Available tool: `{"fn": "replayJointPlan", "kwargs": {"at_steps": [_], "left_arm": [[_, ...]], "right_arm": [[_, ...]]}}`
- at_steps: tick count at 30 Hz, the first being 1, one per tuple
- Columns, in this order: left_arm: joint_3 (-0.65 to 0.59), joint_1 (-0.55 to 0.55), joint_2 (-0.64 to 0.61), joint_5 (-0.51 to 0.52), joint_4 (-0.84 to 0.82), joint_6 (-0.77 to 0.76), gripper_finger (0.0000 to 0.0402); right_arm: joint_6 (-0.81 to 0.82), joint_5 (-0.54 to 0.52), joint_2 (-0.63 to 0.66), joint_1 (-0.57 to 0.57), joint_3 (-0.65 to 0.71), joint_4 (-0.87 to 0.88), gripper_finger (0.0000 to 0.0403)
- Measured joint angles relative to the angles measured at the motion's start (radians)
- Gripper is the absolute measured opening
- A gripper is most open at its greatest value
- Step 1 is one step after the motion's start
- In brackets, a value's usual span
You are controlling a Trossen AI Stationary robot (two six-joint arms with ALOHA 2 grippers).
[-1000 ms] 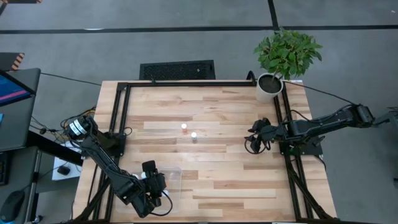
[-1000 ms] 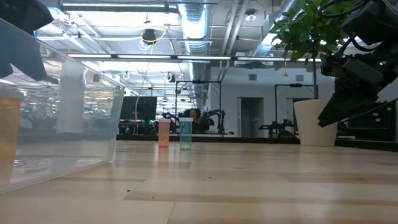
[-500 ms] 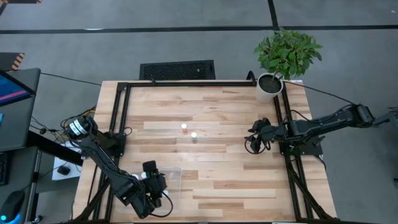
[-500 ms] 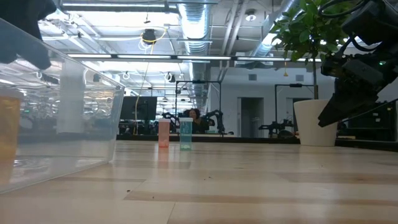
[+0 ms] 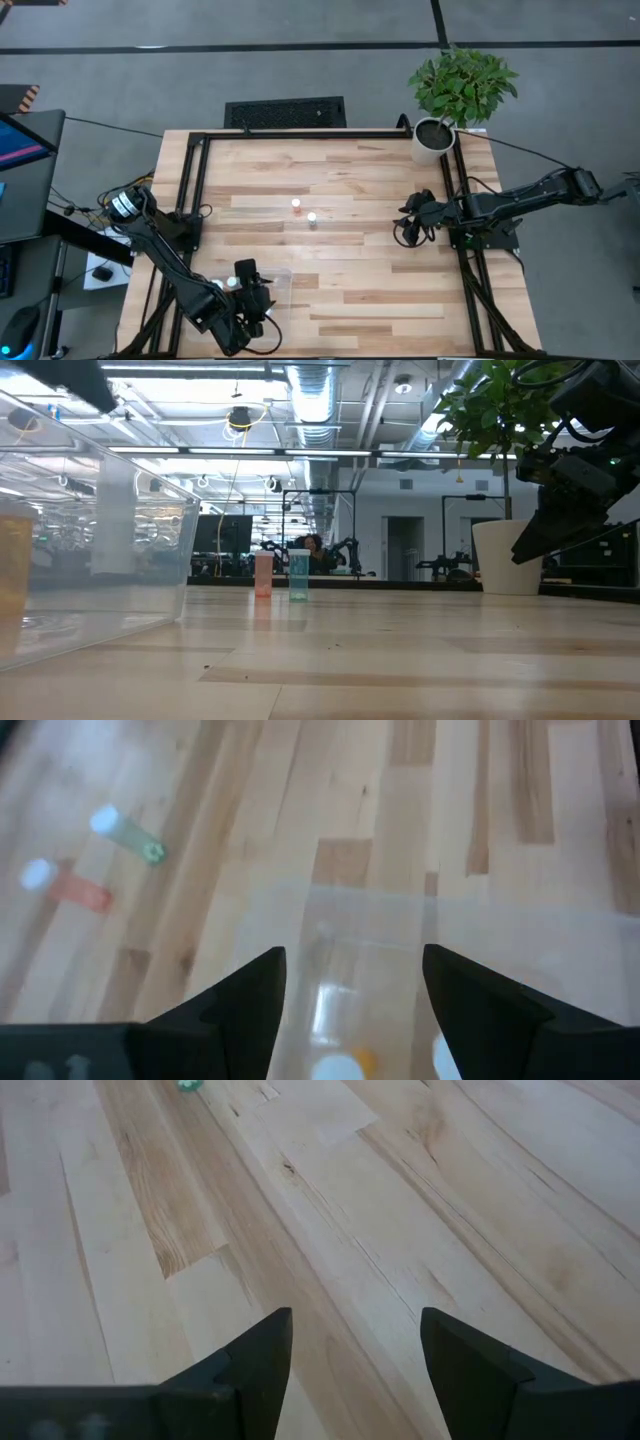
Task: Pick and place medicine bottles into bin by pill shape (circle, oval)
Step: Put the blue pill bottle into the right transparent bin
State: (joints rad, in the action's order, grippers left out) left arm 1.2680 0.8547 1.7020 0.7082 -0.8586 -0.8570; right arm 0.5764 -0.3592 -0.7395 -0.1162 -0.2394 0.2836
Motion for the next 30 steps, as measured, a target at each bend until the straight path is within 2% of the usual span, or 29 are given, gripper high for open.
{"fn": "replayJointPlan", "kwargs": {"at_steps": [8, 12, 17, 20, 24, 27, 30], "left_arm": [[0.029, -0.093, 0.0, 0.104, -0.037, 0.111, 0.023], [0.029, -0.197, 0.0, 0.136, -0.041, 0.199, 0.023], [0.023, -0.368, 0.0, 0.13, 0.013, 0.388, 0.023], [0.019, -0.478, 0.0, 0.065, 0.126, 0.54, 0.023], [0.019, -0.604, 0.0, -0.11, 0.344, 0.752, 0.023], [0.02, -0.681, 0.0, -0.218, 0.424, 0.811, 0.023], [0.02, -0.745, 0.007, -0.298, 0.425, 0.81, 0.0231]], "right_arm": [[0.0, 0.0, 0.0, 0.0, 0.0, 0.0, 0.0234], [0.0, 0.0, 0.0, 0.0, 0.0, 0.0, 0.0234], [-0.001, 0.0, 0.0, 0.0, 0.0, 0.0, 0.0234], [-0.001, 0.0, 0.0, 0.0, 0.0, 0.0, 0.0234], [-0.001, 0.0, 0.0, 0.0, 0.0, 0.0, 0.0234], [-0.001, 0.0, 0.0, 0.0, 0.0, 0.0, 0.0234], [-0.002, 0.0, 0.0, 0.0, 0.0, 0.0, 0.0234]]}}
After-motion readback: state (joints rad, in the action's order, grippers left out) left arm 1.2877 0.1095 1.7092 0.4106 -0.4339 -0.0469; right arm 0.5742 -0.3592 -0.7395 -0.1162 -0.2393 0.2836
